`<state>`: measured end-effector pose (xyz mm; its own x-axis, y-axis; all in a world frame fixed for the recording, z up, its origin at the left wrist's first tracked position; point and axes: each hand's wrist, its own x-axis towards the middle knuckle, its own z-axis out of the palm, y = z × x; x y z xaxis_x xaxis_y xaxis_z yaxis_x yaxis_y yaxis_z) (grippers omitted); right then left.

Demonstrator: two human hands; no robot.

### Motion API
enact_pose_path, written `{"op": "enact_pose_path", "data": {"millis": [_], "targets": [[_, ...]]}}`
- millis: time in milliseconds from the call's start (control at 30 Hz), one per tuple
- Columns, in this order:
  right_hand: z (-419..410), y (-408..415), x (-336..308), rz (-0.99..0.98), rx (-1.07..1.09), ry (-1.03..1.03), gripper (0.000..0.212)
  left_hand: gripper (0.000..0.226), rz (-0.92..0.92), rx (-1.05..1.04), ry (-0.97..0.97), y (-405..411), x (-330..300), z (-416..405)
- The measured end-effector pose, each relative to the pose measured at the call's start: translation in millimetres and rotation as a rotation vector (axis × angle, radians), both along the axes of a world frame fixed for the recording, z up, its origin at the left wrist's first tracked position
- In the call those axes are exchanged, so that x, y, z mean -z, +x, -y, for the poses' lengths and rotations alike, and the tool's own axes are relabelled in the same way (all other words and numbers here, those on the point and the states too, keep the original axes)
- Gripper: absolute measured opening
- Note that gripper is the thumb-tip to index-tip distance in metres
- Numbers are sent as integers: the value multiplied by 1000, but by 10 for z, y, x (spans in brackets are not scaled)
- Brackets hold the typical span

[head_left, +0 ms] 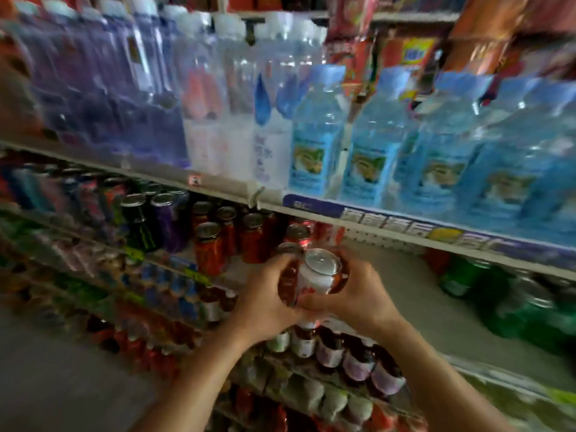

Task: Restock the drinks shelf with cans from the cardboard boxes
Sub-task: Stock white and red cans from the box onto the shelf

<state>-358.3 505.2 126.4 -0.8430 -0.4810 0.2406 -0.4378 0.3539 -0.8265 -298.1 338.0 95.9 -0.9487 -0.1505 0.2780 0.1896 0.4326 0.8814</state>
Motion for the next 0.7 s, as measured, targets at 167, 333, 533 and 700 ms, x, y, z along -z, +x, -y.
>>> {"op": "enact_pose_path", "data": {"millis": [167,333,533,700], "targets": [[-323,-347,240,10,213,45,64,66,-45,65,-71,-263,102,-379],[-380,-657,555,-2,275,33,58,42,58,19,-125,-394,366,-396],[-346,-917,737,52,301,-15,61,26,76,-18,-198,-433,514,-212],[-342,-863,996,177,346,71,74,30,119,32,-248,-468,612,-179]]}}
